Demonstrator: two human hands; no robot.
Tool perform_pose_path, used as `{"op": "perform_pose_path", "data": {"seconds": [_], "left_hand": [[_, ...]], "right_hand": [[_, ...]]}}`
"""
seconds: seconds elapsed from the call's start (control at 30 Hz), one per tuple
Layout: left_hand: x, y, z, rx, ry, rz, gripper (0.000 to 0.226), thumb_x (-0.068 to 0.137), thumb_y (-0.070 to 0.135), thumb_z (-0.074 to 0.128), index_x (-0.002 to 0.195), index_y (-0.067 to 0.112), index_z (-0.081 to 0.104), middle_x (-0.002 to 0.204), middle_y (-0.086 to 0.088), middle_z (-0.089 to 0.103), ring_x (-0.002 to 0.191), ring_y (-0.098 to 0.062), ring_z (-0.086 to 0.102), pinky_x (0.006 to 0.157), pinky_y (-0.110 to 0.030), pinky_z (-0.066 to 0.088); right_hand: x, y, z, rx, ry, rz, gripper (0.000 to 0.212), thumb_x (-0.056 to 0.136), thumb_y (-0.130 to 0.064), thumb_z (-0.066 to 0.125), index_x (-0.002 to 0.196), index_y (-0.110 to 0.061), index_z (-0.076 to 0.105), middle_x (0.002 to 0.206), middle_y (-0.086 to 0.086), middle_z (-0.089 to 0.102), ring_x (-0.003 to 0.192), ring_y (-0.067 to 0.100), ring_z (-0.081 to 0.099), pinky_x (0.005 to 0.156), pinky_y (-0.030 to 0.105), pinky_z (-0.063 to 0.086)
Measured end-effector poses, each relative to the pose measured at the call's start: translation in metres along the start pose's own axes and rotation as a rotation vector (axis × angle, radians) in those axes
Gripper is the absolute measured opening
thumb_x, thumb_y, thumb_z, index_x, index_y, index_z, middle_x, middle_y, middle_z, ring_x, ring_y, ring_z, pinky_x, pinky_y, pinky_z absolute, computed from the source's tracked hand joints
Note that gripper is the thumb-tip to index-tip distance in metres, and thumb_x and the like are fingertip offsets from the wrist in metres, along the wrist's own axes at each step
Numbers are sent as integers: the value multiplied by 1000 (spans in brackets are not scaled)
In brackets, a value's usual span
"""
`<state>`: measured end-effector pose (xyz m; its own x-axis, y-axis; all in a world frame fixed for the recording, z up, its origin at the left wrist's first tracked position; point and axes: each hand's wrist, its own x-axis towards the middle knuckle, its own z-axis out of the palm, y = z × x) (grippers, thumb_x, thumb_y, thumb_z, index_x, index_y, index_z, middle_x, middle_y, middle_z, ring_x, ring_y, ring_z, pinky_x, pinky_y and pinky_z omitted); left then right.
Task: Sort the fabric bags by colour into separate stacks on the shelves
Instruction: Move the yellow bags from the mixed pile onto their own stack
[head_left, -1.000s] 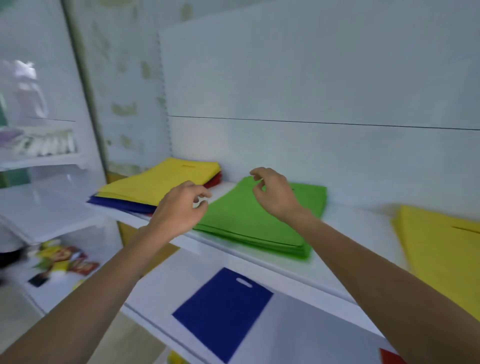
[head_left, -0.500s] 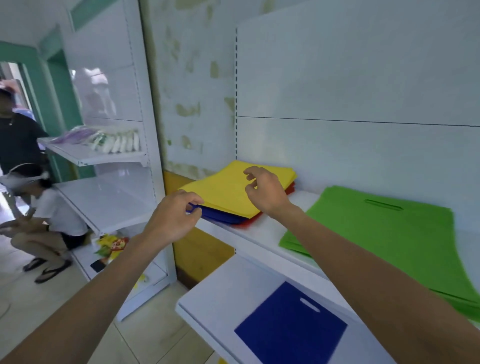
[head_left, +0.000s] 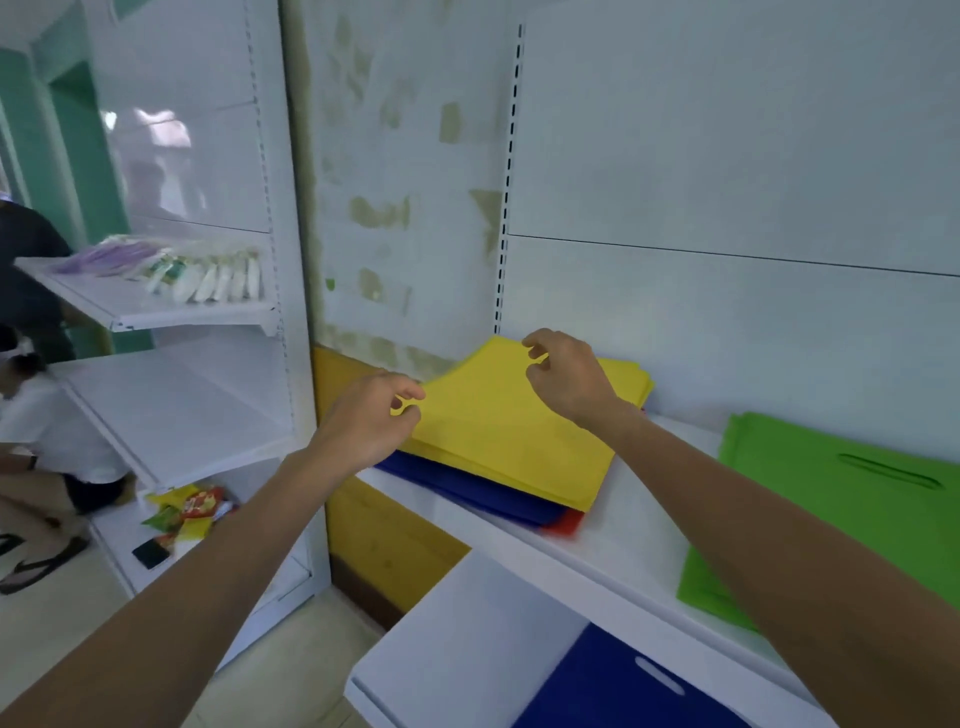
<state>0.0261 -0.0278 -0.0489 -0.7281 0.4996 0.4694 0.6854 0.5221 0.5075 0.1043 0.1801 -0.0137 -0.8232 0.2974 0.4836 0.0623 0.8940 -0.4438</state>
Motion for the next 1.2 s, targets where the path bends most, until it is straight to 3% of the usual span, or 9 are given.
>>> {"op": "perform_pose_path", "data": {"seconds": [0.3,0.4,0.5,0.57,0.67,0.83,0.97,1.07,1.2], "left_hand": [[87,-37,31,-23,-201,129,39,91,21,54,128,9,49,124,-7,54,112,-20,52,92,-29,40],[101,-51,44,22,-271,150,42,91,27,53,129,9,49,126,-9,53,116,-22,49,96,-32,40],[105,-56,57,13,-268,132,44,90,32,53,128,10,50,126,-11,53,117,-26,47,99,-38,40],[107,-57,61,19,-257,138,45,90,34,53,129,11,49,125,-11,53,117,-27,47,98,-37,40],[105,-60,63,-59,-207,147,41,90,31,56,126,12,52,122,-10,55,114,-25,51,94,-34,41],[104,-64,64,-207,-90,285,28,86,6,58,114,10,59,106,-8,59,97,-18,56,82,-22,40],[104,-64,64,-275,-73,154,27,87,11,62,112,6,55,94,-4,59,87,-12,53,73,-22,36],[104,-64,65,-285,-51,66,22,91,16,58,108,3,60,101,-10,65,80,-10,49,70,-21,35],[99,-63,63,-241,49,118,15,93,16,53,97,5,64,90,-9,68,78,-18,59,64,-25,37]], "right_hand": [[18,29,-8,-105,246,350,33,91,-10,46,123,-7,52,120,11,56,110,27,53,90,43,46],[10,30,6,-199,372,592,34,93,-16,44,125,-4,46,125,17,50,117,33,47,91,40,40],[-12,32,38,-240,264,872,36,94,-19,40,124,0,38,130,21,40,122,37,37,98,42,35],[-23,35,51,-219,298,943,38,94,-22,41,123,2,38,130,22,40,122,37,37,98,42,34],[-25,36,51,-248,405,913,38,93,-20,47,120,5,40,127,23,42,119,37,39,95,41,36],[-26,32,51,-282,600,811,24,93,-16,53,108,2,47,113,20,55,106,35,51,81,39,39],[-28,31,52,-395,594,793,20,95,-19,49,101,0,50,103,19,60,95,35,55,75,39,40],[-29,31,52,-465,616,742,23,95,-17,50,106,2,56,111,20,53,102,36,50,80,43,42],[-27,32,52,-473,642,696,27,94,-8,47,120,-1,53,115,20,52,104,36,50,81,43,40]]}}
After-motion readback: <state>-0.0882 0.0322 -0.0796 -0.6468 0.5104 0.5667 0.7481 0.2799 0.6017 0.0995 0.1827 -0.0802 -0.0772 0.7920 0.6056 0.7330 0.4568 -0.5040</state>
